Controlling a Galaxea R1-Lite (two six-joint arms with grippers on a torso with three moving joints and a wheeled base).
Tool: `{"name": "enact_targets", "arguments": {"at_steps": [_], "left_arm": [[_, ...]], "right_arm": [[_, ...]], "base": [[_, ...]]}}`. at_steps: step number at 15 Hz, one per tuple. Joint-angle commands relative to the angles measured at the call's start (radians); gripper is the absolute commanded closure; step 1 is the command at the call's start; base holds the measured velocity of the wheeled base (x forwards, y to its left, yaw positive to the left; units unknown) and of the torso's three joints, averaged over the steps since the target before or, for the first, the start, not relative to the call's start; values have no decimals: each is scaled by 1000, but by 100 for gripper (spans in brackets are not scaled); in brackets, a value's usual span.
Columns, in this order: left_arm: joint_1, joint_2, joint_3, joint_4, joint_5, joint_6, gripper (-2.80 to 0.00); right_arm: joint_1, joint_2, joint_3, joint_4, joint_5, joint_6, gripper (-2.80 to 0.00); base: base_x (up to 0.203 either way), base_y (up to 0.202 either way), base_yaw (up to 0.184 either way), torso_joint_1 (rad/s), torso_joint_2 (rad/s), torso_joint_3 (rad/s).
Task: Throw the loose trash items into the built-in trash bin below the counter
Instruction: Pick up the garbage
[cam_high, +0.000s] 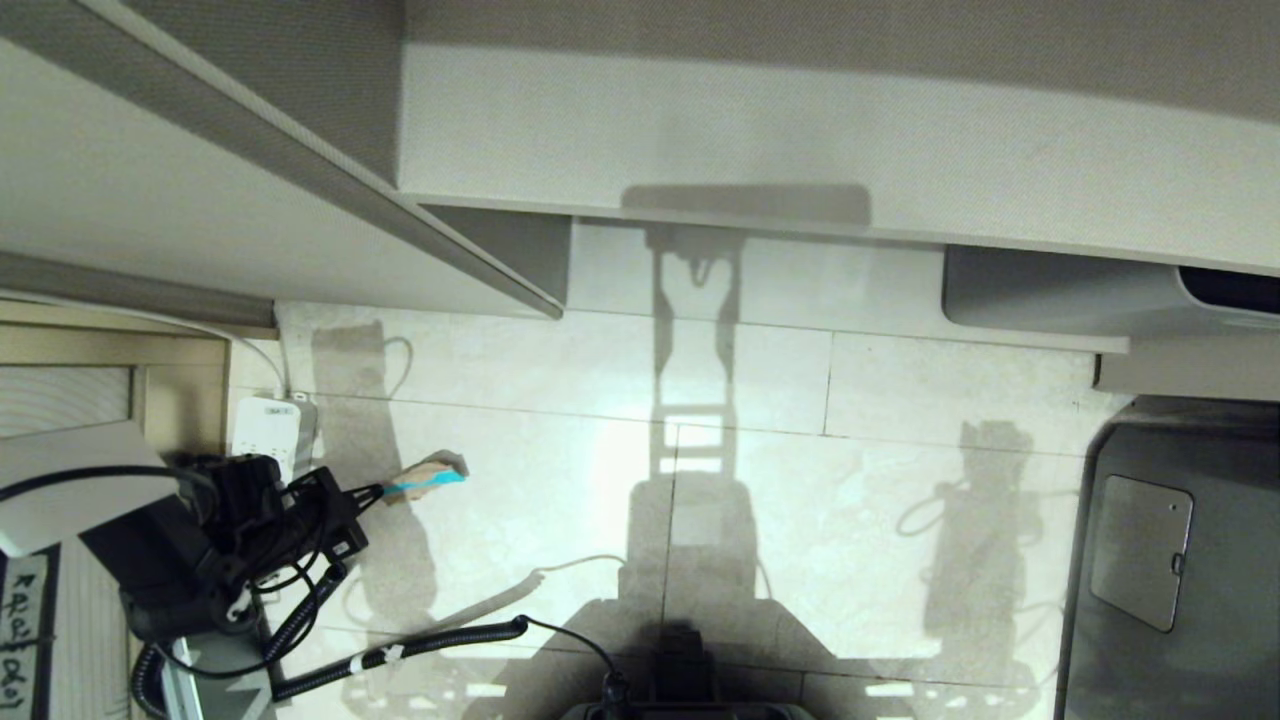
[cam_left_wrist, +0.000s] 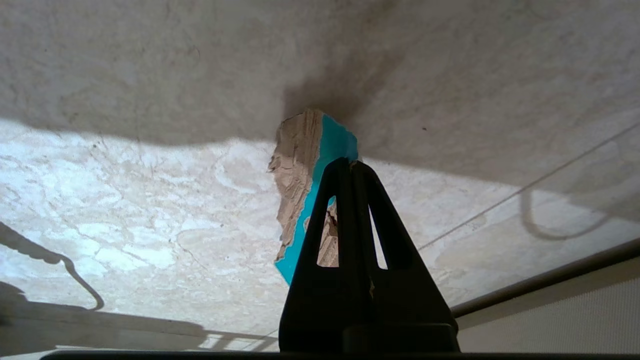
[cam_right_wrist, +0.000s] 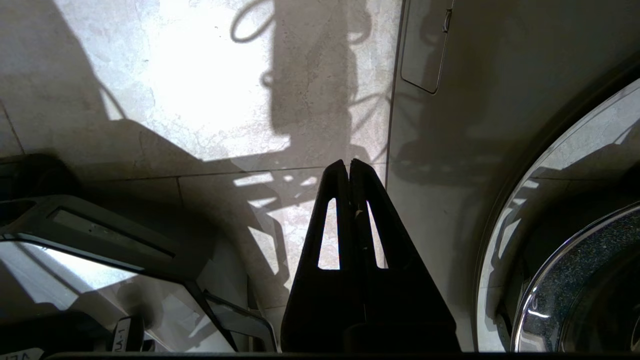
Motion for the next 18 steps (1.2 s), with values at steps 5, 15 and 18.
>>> {"name": "enact_targets", "arguments": {"at_steps": [5,15,18], "left_arm": [[11,-84,83,-7,-3,-9,0],[64,-504,304,56,-2,177,0],[62,-660,360,208,-4,337,0]], "right_arm": [[0,0,0,0,0,0,0],[0,1,0,0,0,0,0],[0,1,0,0,0,0,0]], "base": [[0,0,0,0,0,0],[0,0,0,0,0,0],[0,0,0,0,0,0]]}}
